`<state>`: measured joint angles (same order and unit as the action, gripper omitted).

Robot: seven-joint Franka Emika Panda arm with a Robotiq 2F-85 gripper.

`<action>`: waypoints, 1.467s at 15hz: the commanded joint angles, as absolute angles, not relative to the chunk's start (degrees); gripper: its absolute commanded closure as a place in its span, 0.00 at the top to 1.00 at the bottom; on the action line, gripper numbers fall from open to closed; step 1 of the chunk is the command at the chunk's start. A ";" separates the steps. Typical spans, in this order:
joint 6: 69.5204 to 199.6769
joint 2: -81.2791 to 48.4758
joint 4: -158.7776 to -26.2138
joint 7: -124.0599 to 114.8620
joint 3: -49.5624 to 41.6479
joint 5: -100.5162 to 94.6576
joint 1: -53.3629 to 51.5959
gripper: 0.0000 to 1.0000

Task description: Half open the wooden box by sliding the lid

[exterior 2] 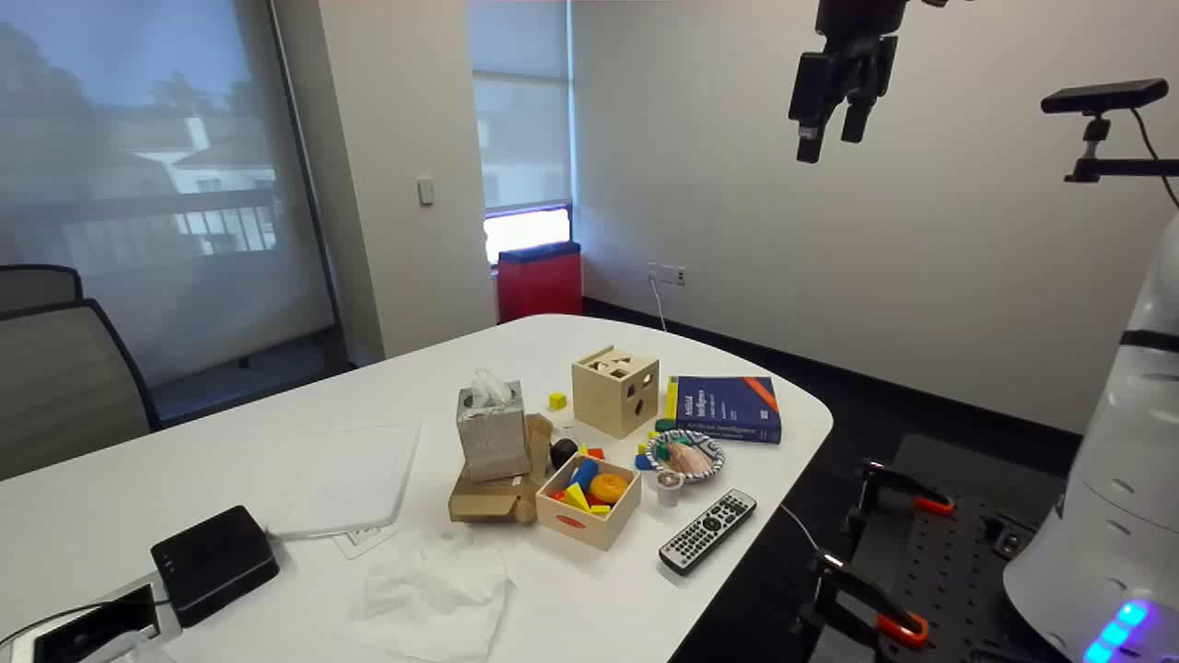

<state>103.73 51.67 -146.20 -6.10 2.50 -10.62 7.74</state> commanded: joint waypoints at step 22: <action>129.95 14.23 -128.21 19.45 -11.90 -11.44 4.75 1.00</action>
<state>128.21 25.48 -136.87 13.77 -9.56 -14.00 6.24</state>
